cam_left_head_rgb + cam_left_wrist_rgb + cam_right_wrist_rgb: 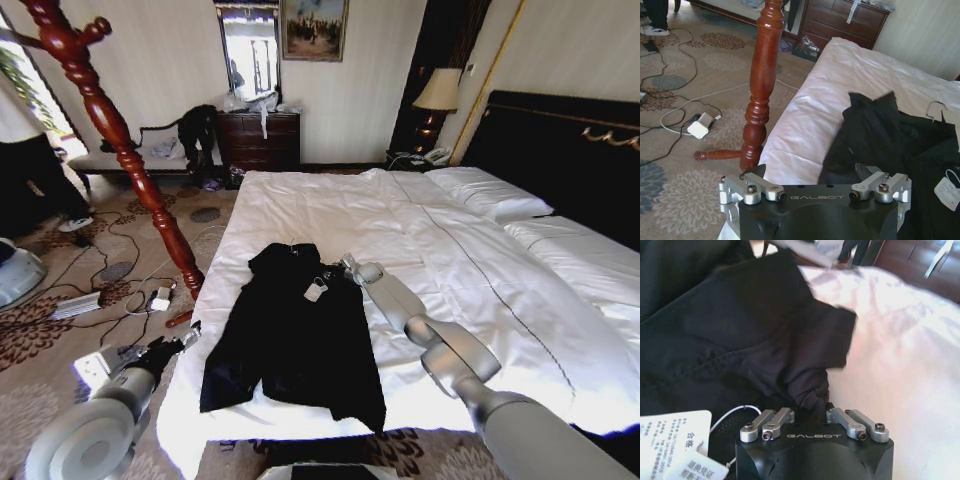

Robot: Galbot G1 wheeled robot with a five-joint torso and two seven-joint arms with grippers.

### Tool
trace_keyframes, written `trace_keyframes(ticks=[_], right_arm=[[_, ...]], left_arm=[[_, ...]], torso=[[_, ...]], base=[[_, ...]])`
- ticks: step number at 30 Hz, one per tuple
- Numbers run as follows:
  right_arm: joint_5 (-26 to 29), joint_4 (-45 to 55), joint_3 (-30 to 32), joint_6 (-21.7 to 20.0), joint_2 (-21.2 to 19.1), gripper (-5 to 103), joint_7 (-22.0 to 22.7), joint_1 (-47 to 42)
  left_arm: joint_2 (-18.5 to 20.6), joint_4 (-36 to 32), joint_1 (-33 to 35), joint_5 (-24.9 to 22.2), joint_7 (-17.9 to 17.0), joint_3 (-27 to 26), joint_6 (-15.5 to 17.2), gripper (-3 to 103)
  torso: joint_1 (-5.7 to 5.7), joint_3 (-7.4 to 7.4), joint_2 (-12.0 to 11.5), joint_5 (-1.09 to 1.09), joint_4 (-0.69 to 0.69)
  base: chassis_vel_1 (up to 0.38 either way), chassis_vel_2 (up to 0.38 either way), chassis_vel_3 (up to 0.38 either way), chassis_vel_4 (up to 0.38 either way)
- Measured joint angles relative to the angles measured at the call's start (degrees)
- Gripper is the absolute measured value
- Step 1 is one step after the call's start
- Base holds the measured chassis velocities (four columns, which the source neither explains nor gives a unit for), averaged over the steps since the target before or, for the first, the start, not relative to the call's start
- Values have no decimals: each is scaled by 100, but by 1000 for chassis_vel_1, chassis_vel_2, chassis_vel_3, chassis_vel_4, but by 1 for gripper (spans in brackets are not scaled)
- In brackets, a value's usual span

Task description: Pick up the clothes from the bed and hang them on the clothes hanger.

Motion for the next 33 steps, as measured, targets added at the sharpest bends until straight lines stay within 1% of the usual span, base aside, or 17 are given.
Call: trace_keyframes(ticks=[1,8,13,18,20,21,22,23,24,26,27,29,30,32,33], right_arm=[[99,191,29,57,-72,19,66,-55],[276,619,15,233,-236,19,207,-162],[-41,543,-40,297,-213,19,157,-175],[-235,514,-129,319,-218,19,118,-198],[-446,474,-124,348,-203,19,175,-208],[-584,459,-109,344,-194,19,329,-226],[-584,459,-109,344,-194,19,329,-226],[-632,462,-100,314,-195,19,469,-243],[-647,500,-59,216,-205,19,681,-276],[-646,546,20,124,-226,19,870,-301],[-646,546,20,124,-226,19,870,-301],[-634,599,117,43,-269,19,1061,-319],[-593,702,173,-1,-352,19,1163,-345],[-578,750,175,-6,-390,19,1170,-359],[-565,840,169,-9,-462,19,1160,-385]], left_arm=[[16,0,-19,-7,0,1,-1,100],[76,0,-97,-72,-14,3,-2,100],[101,0,-126,-94,-22,12,-3,100],[145,2,-200,-102,-24,47,-10,100],[277,112,-414,-148,-18,104,-41,100],[453,255,-666,-265,-17,168,-68,100],[453,255,-666,-265,-17,168,-68,100],[632,385,-899,-429,-19,228,-97,100],[918,597,-1282,-806,-46,342,-142,100],[1194,859,-1697,-1111,-45,492,-229,100],[1194,859,-1697,-1111,-45,492,-229,100],[1430,1173,-2143,-1298,15,700,-348,100],[1567,1461,-2508,-1421,88,948,-390,100],[1585,1536,-2600,-1432,114,1032,-399,100],[1597,1700,-2787,-1437,157,1219,-406,100]], torso=[[0,0,0,0,0],[0,0,0,0,-1],[0,0,0,0,0],[0,-1,0,0,1],[-1,-1,0,-1,2],[0,-1,0,-1,2],[0,-1,0,-1,2],[0,-1,0,-1,1],[0,0,0,-1,-1],[0,0,0,0,-2],[0,0,0,0,-2],[0,0,0,0,-3],[1,0,0,-1,-2],[1,0,0,0,0],[1,0,0,1,0]], base=[[0,0,0,0],[0,0,0,0],[0,0,0,0],[0,0,0,0],[0,0,0,0],[0,0,0,0],[0,0,0,0],[0,0,0,0],[0,0,0,0],[0,0,0,0],[0,0,0,0],[0,0,0,0],[0,0,0,0],[0,0,0,0],[0,0,0,0]])
